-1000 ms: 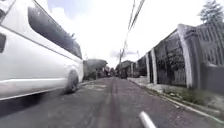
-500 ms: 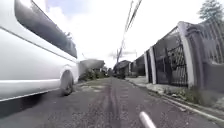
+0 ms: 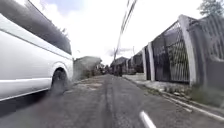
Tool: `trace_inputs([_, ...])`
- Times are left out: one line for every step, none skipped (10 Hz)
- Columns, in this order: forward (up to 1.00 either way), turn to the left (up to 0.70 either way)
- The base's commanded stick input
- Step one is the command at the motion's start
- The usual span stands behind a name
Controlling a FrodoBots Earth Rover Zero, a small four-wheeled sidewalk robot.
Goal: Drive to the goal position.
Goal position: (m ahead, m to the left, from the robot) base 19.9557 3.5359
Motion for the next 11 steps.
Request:
trace_inputs([0.5, 0.0])
trace_inputs([0.5, 0.0])
trace_inputs([0.5, 0.0])
trace_inputs([0.5, 0.0])
trace_inputs([0.5, 0.0])
trace_inputs([0.5, 0.0])
trace_inputs([0.5, 0.0])
trace_inputs([0.5, 0.0])
trace_inputs([0.5, 0.0])
trace_inputs([0.5, 0.0])
trace_inputs([0.5, 0.0])
